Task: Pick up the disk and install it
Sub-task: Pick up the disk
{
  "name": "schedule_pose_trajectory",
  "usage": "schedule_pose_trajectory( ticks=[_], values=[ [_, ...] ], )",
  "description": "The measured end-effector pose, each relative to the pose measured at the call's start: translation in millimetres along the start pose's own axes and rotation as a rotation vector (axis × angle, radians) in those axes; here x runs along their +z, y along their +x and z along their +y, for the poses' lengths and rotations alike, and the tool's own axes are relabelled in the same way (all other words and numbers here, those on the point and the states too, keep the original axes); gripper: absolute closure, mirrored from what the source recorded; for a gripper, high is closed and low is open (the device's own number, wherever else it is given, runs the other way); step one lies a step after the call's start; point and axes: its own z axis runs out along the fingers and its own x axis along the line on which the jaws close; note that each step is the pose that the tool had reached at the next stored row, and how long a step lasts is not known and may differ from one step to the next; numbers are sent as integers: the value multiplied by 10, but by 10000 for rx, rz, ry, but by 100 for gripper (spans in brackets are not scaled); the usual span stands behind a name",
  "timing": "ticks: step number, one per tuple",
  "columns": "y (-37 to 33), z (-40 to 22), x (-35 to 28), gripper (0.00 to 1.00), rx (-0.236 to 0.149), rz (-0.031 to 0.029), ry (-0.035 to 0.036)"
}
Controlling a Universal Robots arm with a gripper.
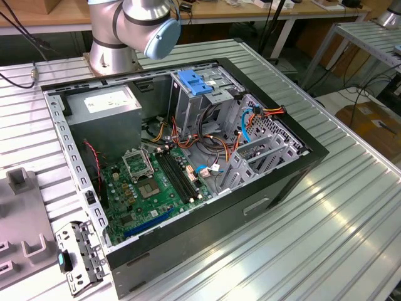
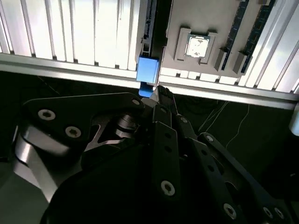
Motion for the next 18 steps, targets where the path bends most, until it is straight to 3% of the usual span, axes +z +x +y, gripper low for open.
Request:
schedule_pose_trajectory(
  ticks=[2,12,14,18],
  values=[
    [0,0,0,89,-458,8,13],
    [0,0,0,89,-1804,34,52],
    [-1,0,2,89,-2340,44,68],
    [-10,3,32,89,-2772,43,118]
  ],
)
